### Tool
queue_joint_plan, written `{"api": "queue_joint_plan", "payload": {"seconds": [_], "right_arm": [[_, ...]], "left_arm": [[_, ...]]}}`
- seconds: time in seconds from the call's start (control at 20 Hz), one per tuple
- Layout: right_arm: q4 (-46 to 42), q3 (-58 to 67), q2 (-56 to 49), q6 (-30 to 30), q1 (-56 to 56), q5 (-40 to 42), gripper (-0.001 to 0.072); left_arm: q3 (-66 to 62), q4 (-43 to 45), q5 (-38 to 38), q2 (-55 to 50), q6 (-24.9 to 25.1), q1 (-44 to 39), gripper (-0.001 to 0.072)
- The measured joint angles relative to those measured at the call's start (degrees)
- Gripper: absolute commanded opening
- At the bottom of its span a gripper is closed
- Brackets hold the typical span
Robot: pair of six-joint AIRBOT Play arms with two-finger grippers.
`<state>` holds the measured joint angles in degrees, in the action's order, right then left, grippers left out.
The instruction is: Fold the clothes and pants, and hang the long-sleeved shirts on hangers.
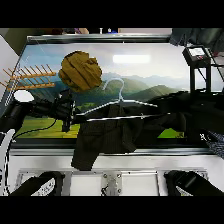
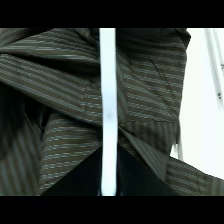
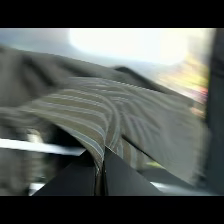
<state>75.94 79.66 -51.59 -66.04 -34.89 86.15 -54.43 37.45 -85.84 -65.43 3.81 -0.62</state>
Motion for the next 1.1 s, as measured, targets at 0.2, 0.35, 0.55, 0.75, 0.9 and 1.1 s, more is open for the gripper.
{"api": "queue_joint_plan", "payload": {"seconds": [0.2,0.35,0.55,0.75,0.9,1.1], "right_arm": [[5.38,0.00,-1.03,0.24,-4.04,-8.52,0.0023],[6.91,0.00,-2.49,1.42,-8.07,-13.79,0.0023],[7.69,0.02,-4.70,2.49,-11.65,-19.39,0.0022],[7.89,0.09,-5.99,3.39,-12.85,-22.38,0.0023],[7.93,0.09,-6.38,3.69,-13.11,-23.08,0.0023],[8.13,0.11,-6.51,3.74,-13.22,-23.43,0.0034]], "left_arm": [[0.00,-0.04,1.11,0.68,0.61,-0.07,0.0014],[0.00,0.00,1.46,0.85,0.94,-0.07,0.0014],[0.00,0.07,1.09,0.92,1.25,-0.07,0.0015],[0.07,0.96,1.01,0.92,1.27,-0.07,0.0016],[0.07,1.18,1.03,0.90,1.29,-0.07,0.0016],[0.07,1.31,1.03,0.90,1.36,-0.07,0.0016]]}}
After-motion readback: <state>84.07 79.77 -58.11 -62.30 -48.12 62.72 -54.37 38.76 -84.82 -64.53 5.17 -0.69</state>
